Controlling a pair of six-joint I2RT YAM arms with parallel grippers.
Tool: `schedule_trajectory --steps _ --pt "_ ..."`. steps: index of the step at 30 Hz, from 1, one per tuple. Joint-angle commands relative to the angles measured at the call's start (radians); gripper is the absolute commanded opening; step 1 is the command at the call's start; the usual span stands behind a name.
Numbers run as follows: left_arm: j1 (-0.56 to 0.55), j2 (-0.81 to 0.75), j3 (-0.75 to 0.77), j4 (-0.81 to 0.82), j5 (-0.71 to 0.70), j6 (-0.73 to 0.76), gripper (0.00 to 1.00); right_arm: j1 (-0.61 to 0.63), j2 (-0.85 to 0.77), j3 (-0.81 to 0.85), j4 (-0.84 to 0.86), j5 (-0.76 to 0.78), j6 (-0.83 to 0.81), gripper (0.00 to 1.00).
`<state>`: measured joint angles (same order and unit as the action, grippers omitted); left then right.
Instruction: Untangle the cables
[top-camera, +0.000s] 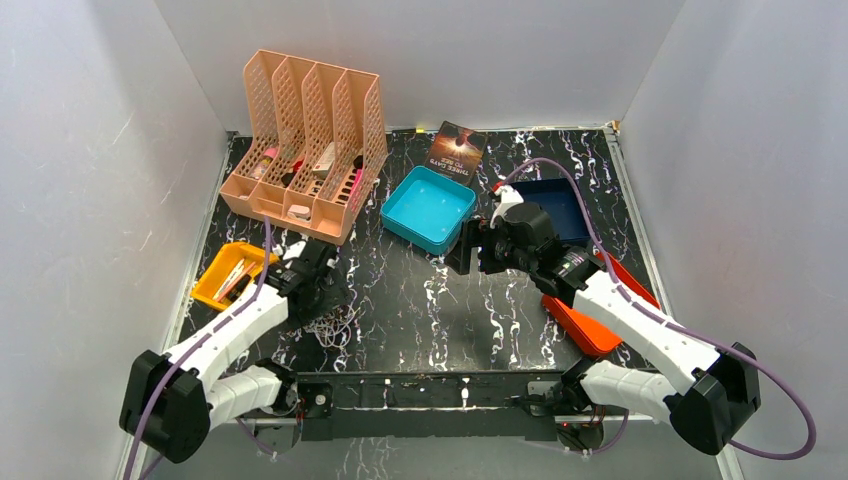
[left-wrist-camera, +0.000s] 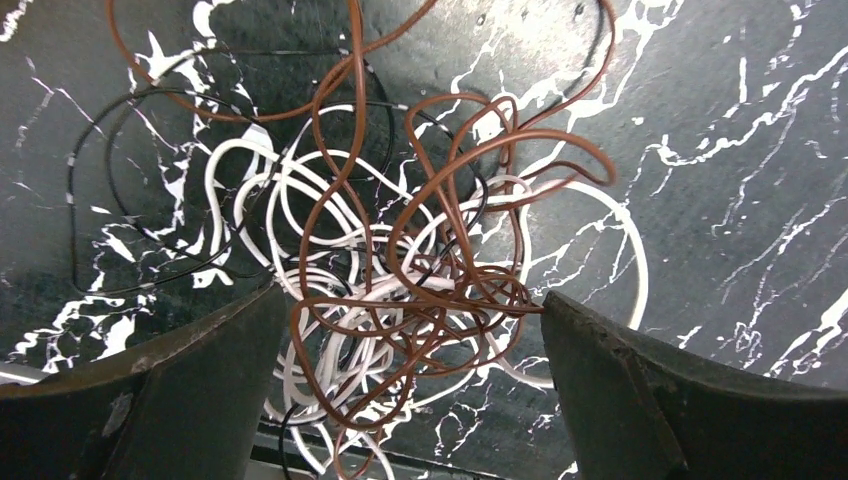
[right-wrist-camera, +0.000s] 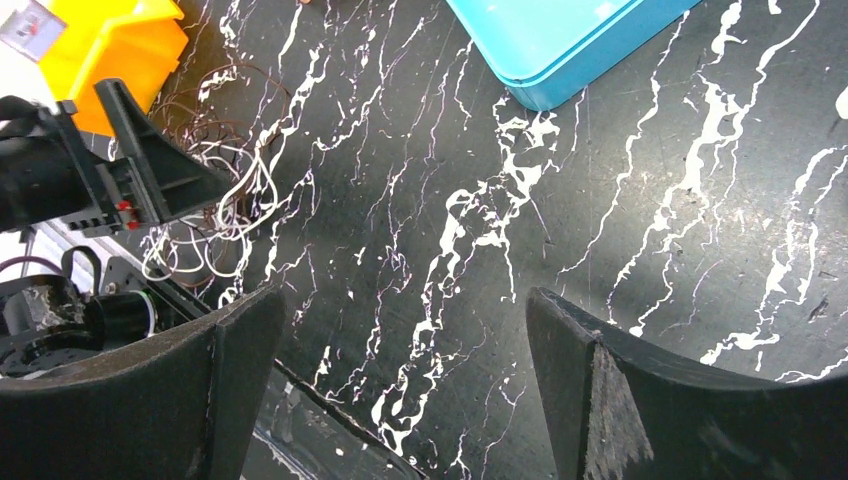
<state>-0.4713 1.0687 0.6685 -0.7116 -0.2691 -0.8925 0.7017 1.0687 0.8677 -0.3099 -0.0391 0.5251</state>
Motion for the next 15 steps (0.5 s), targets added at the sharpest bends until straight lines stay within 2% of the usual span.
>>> schedule_trajectory --steps 1,8,15 --pt "-0.033 0.011 -0.046 0.099 0.032 -0.043 0.98 0.002 0.0 0.004 0.058 -0.03 0.005 0.98" --pt "-0.093 0.097 -0.035 0.335 0.122 -0.018 0.98 0.002 -0.015 -0.01 0.066 -0.031 0.023 0.98" --pt "-0.155 0.305 0.074 0.577 0.199 0.044 0.98 0.002 -0.079 -0.04 0.073 0.013 0.059 0.98"
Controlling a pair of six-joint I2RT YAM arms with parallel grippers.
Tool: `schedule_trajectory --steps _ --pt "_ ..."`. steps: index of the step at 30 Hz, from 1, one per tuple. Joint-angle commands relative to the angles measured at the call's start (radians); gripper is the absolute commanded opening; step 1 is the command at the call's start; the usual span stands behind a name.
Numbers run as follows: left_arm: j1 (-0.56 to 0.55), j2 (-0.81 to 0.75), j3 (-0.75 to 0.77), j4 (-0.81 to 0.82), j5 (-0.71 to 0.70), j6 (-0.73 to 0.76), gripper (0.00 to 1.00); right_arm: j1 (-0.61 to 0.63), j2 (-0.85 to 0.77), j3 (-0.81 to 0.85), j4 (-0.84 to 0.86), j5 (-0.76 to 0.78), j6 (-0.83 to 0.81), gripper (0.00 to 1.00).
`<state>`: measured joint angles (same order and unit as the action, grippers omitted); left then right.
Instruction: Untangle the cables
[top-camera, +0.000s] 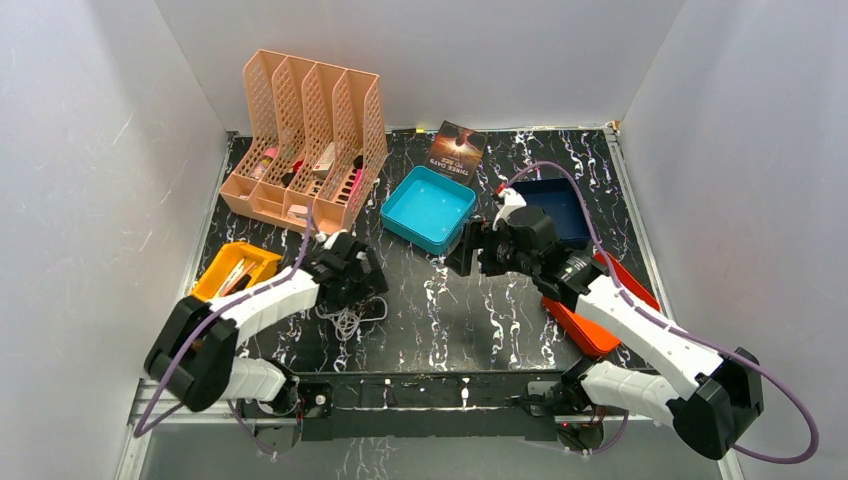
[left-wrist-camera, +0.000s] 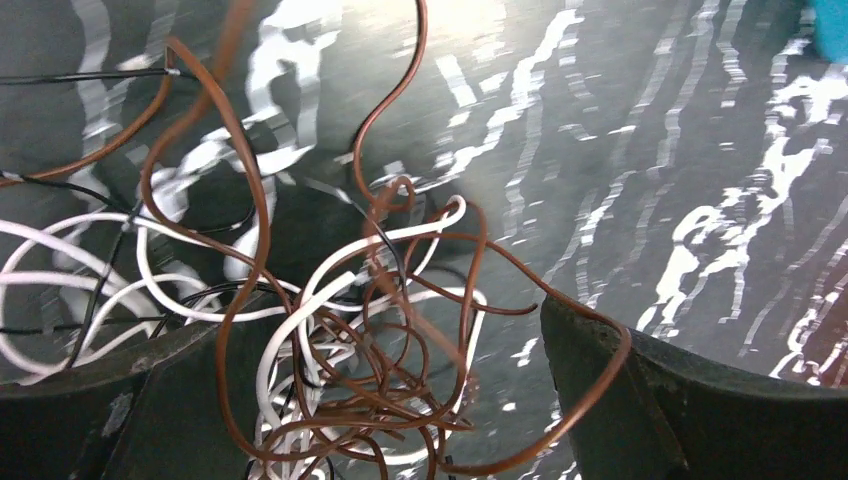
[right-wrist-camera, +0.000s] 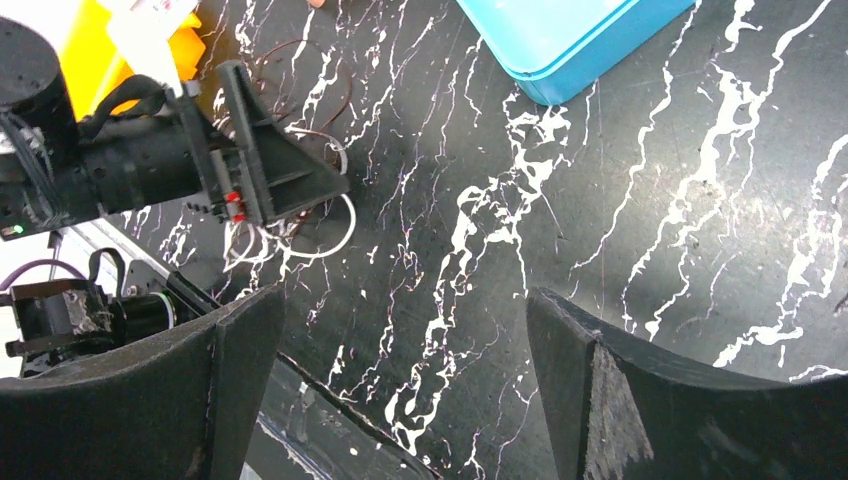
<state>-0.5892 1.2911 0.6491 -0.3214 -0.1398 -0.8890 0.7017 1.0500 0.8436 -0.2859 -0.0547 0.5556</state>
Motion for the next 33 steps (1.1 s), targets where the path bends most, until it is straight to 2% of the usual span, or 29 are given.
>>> schedule_trajectory --steps 1,6,10,16,23,26,30,33 --pt "-0.048 0.118 0.122 0.212 0.078 0.05 0.98 0.001 -0.072 -0.02 0.046 0.043 0.032 0.98" --pt "-0.096 0.257 0.267 0.294 0.126 0.094 0.98 0.001 -0.144 -0.043 0.018 0.14 0.068 0.98" --pt "-0.105 0.289 0.323 0.276 0.099 0.113 0.98 0.001 -0.228 -0.076 -0.006 0.242 0.095 0.98" --pt "-0.104 0.213 0.302 0.179 0.012 0.127 0.98 0.001 -0.308 -0.118 -0.03 0.352 0.118 0.98" --pt "-0.1 0.051 0.271 0.036 -0.121 0.169 0.98 0.001 -0.3 -0.172 -0.018 0.388 0.19 0.98" --pt "-0.097 -0.011 0.245 0.016 -0.15 0.2 0.98 0.0 -0.3 -0.211 0.018 0.358 0.213 0.97" --pt "-0.076 -0.057 0.219 0.028 -0.128 0.226 0.98 0.0 -0.264 -0.235 0.143 0.197 0.148 0.95" --pt "-0.061 -0.063 0.214 0.046 -0.095 0.239 0.98 0.001 -0.199 -0.239 0.201 0.088 0.141 0.9"
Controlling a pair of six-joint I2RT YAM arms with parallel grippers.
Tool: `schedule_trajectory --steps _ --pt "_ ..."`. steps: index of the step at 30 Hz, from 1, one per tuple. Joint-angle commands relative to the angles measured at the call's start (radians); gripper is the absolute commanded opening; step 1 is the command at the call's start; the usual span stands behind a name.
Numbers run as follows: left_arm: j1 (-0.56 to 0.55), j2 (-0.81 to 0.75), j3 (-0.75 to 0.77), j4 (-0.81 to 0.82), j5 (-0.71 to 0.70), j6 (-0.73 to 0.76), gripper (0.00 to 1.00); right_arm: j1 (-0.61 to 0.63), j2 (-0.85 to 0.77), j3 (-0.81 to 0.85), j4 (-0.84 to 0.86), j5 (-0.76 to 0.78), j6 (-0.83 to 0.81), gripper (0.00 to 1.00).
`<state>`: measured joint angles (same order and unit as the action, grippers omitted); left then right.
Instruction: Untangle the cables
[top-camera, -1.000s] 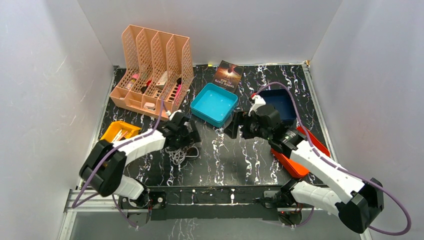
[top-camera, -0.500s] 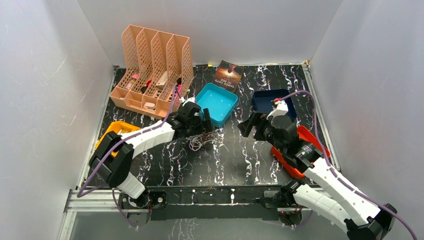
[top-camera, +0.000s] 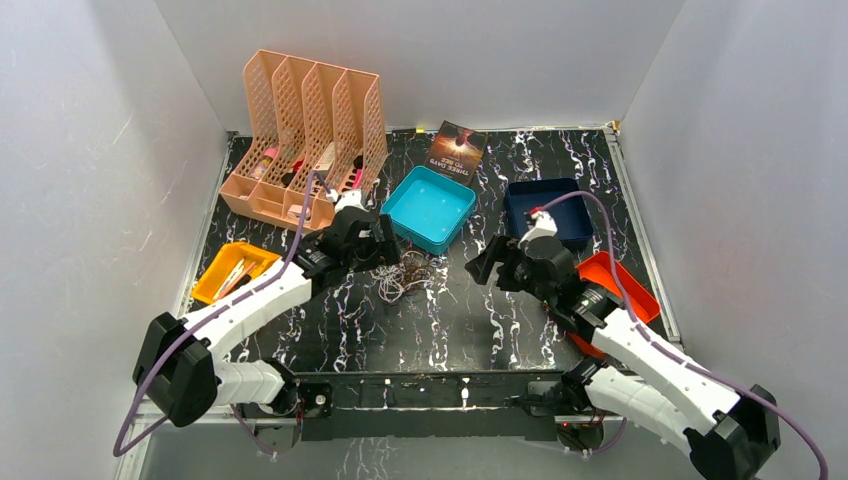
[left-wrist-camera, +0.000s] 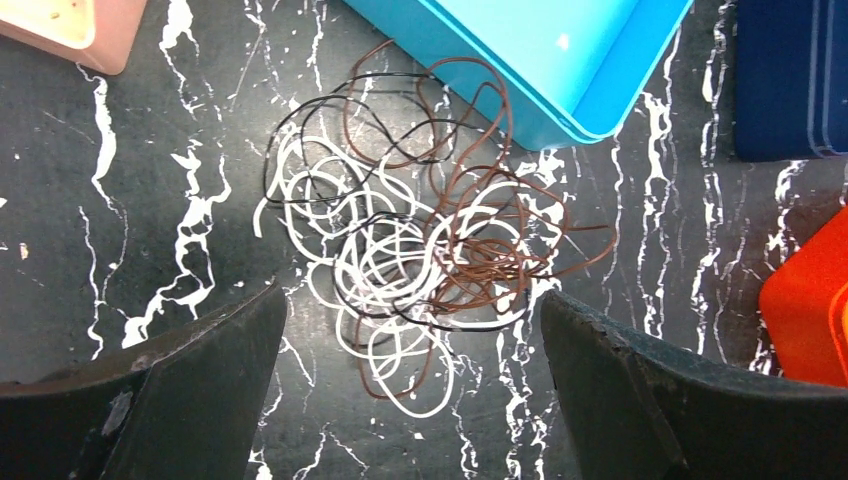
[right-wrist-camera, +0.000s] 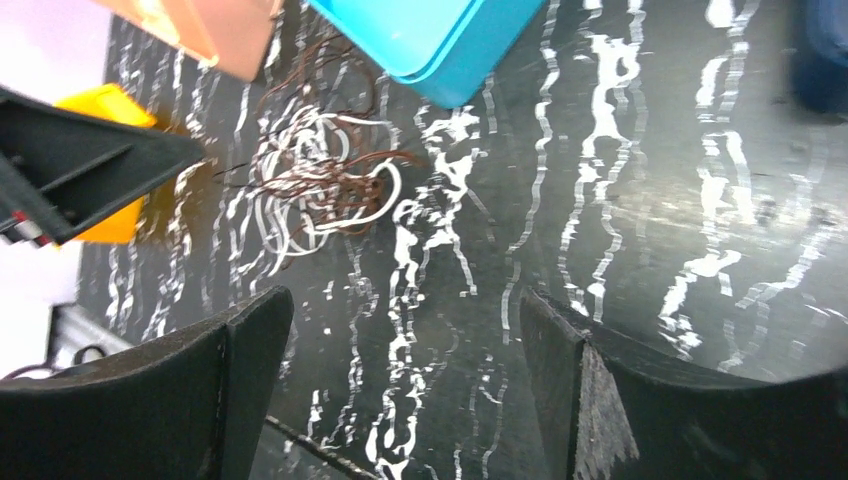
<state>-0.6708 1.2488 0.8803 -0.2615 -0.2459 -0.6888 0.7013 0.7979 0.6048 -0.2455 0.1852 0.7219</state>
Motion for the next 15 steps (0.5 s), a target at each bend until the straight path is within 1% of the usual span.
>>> schedule_trajectory --steps 1,4,8,12,15 --pt "0.024 -0.021 -0.018 -0.013 0.016 0.041 0.98 0.002 0.077 -0.001 0.175 -0.173 -0.016 0.88" --pt "0.033 -0.028 -0.019 -0.015 0.021 0.046 0.98 0.005 0.135 -0.035 0.284 -0.211 0.036 0.79" --pt "0.039 -0.046 -0.004 -0.038 0.026 0.095 0.98 0.034 0.231 -0.06 0.428 -0.2 0.119 0.71" --pt "0.039 -0.094 0.035 -0.083 -0.008 0.191 0.98 0.082 0.314 -0.069 0.539 -0.119 0.232 0.7" --pt "0.039 -0.126 0.064 -0.11 -0.044 0.256 0.98 0.09 0.352 -0.094 0.639 -0.061 0.329 0.7"
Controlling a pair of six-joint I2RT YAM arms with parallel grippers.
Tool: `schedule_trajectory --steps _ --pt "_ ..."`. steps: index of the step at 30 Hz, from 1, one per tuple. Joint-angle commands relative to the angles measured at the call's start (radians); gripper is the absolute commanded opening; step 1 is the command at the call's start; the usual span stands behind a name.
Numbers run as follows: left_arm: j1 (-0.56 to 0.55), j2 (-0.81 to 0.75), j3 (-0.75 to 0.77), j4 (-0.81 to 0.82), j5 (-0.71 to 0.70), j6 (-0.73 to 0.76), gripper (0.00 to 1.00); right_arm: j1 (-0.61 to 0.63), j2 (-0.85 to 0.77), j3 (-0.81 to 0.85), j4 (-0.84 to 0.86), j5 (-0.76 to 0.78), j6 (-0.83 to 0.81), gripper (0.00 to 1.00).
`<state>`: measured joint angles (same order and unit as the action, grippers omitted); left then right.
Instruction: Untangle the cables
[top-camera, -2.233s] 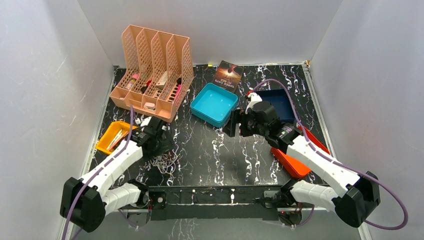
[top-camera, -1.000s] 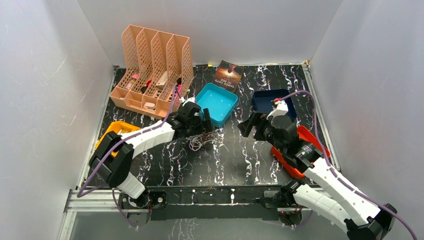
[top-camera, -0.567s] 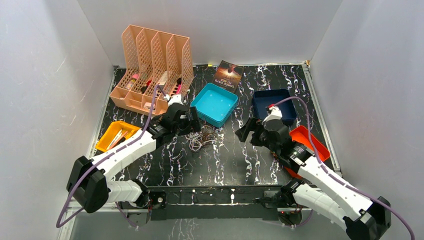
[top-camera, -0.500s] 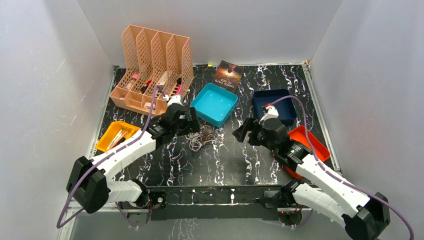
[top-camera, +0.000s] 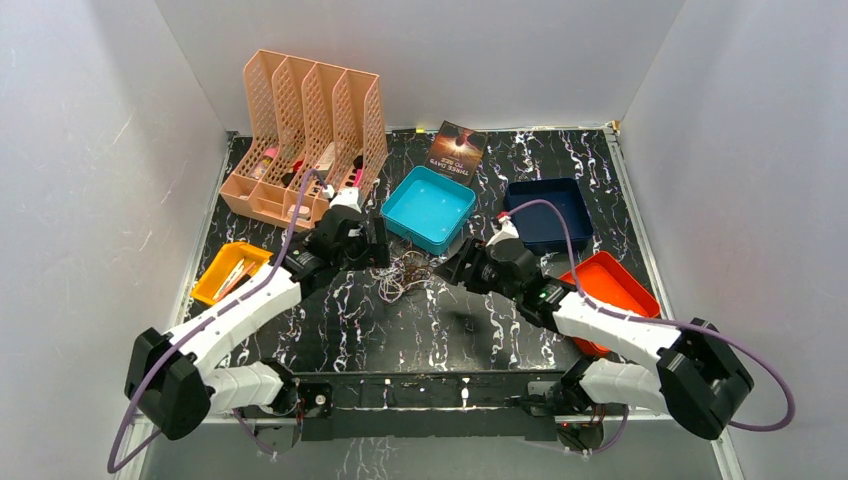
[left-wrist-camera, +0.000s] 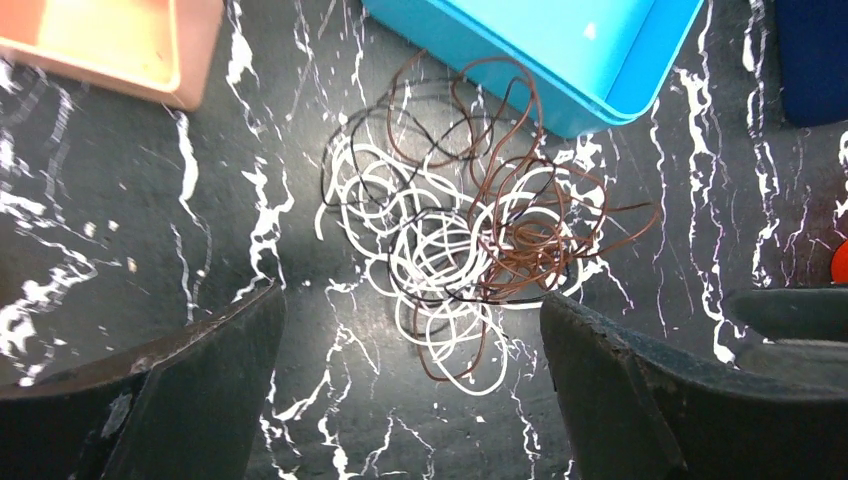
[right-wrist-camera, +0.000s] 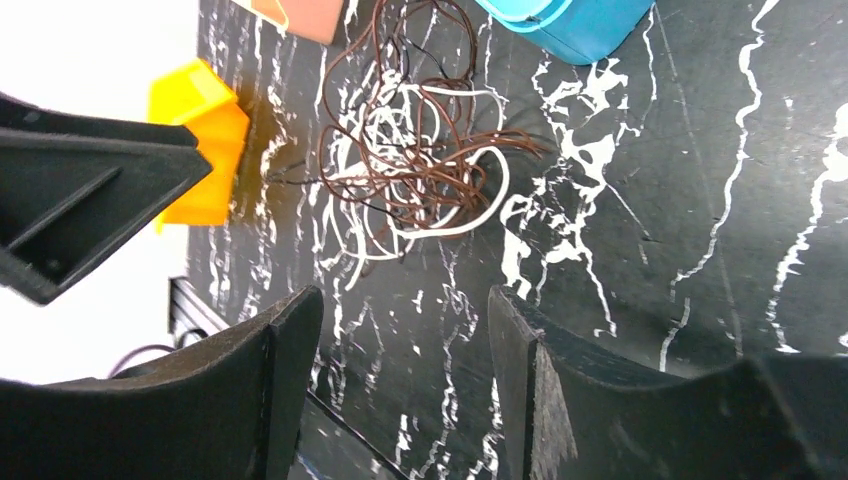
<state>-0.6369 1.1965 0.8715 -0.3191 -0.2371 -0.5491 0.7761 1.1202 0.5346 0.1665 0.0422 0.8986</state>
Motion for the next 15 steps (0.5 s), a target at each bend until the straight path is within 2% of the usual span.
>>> schedule_trajectory --steps 1,7,15 --pt "0.005 -0.08 0.081 -0.061 -0.065 0.138 0.98 0.015 0.041 -0.028 0.244 0.103 0.185 0.69" --pt "0.005 -0.093 0.083 -0.086 -0.119 0.221 0.98 0.017 0.139 0.006 0.246 0.203 0.379 0.67" --pt "0.005 -0.125 0.031 -0.055 -0.132 0.245 0.98 0.034 0.264 0.067 0.313 0.214 0.443 0.65"
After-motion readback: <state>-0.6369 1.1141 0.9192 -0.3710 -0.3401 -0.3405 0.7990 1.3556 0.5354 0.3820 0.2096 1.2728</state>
